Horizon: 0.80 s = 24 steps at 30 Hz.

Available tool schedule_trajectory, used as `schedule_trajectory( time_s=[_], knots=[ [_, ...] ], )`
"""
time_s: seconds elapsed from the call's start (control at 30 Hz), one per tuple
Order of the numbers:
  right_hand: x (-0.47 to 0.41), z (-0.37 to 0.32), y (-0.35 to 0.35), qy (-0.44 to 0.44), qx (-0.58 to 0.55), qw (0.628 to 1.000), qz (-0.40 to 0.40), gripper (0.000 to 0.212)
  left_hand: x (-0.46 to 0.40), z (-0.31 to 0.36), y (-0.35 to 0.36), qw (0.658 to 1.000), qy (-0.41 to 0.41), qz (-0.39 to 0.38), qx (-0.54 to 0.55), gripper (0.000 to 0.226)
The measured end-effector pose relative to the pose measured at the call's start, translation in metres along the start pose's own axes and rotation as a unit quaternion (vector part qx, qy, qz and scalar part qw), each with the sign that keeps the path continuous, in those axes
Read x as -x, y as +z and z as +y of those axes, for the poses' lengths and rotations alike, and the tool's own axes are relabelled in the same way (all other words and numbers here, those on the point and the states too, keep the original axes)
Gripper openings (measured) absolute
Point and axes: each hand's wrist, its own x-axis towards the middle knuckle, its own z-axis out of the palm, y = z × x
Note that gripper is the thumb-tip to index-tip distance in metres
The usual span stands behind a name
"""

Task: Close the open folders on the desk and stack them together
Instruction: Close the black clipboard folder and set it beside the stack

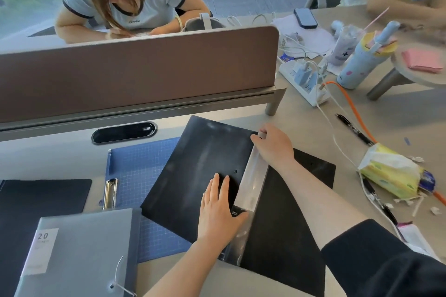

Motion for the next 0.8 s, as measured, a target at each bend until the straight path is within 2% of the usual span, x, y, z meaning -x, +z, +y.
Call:
schedule_trajectory(
  time_s=[0.17,0.3,0.47,0.67,0.8],
  knots=[
    [0.034,-0.029,-0.019,-0.018,-0.057,0.996,0.071,0.017,0.012,0.006,-0.016,0.998,0.024,0.035,0.043,0.102],
    [0.061,-0.057,-0.028,-0.060,-0.103,0.984,0.129,0.013,0.021,0.014,-0.034,0.992,0.024,0.040,0.119,0.102],
    [0.092,-0.100,-0.037,-0.111,-0.145,0.967,0.177,0.014,0.041,0.011,-0.062,0.978,0.037,0.078,0.192,0.094],
    [0.126,-0.152,-0.047,-0.170,-0.191,0.944,0.209,0.023,0.065,0.004,-0.099,0.963,0.084,0.129,0.219,0.068],
    [0.144,-0.184,-0.048,-0.215,-0.216,0.924,0.233,0.023,0.080,-0.003,-0.129,0.947,0.130,0.205,0.210,0.032]
  ],
)
